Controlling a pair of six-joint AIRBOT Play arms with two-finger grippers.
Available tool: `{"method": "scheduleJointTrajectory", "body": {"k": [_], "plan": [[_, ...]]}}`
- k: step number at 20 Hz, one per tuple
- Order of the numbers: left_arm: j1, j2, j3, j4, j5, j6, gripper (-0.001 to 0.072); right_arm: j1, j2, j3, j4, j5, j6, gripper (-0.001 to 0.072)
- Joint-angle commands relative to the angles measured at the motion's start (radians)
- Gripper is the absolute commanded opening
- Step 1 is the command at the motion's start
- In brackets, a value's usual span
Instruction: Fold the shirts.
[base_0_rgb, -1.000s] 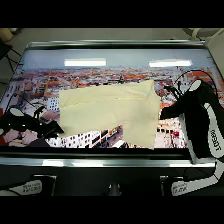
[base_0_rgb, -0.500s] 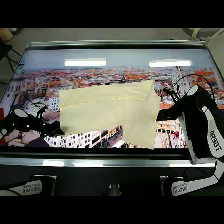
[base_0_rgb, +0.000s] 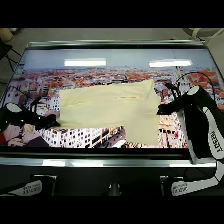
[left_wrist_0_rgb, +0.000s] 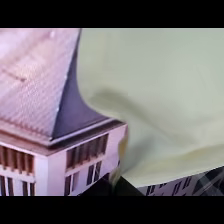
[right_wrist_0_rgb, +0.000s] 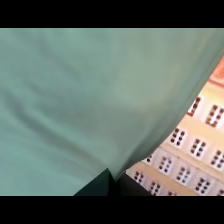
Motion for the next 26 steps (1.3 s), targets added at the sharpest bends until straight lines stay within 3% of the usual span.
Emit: {"method": "scheduleJointTrajectory", "body": {"k": [1, 4, 7, 9, 11, 18, 22, 26], "plan": [[0.001, 0.114, 0.220, -0.002, -0.002, -0.002, 0.0020, 0.001, 0.150, 0.175, -0.029, 0.085, -0.166, 0.0018], [0.001, 0.294, 0.623, -0.001, 0.009, -0.002, 0.0021, 0.001, 0.443, 0.439, -0.186, 0.035, -0.207, 0.0019], [0.001, 0.457, 0.968, 0.062, 0.131, -0.065, 0.0020, 0.001, 0.761, 0.557, -0.316, -0.198, -0.189, 0.0018], [0.001, 0.547, 1.045, 0.077, 0.184, -0.092, 0.0021, 0.001, 0.919, 0.557, -0.347, -0.273, -0.172, 0.0017], [0.001, 0.617, 1.046, 0.102, 0.166, -0.098, 0.0020, 0.001, 0.993, 0.557, -0.365, -0.239, -0.153, 0.0018], [0.001, 0.676, 1.047, 0.199, 0.036, -0.141, 0.0021, 0.001, 1.035, 0.563, -0.372, -0.145, -0.065, 0.0018], [0.001, 0.615, 1.040, 0.253, -0.069, -0.136, 0.0020, 0.001, 0.977, 0.563, -0.376, 0.043, -0.048, 0.0018], [0.000, 0.473, 0.914, 0.296, -0.182, -0.092, 0.0020, 0.002, 0.758, 0.552, -0.343, 0.289, -0.040, 0.0018]]}}
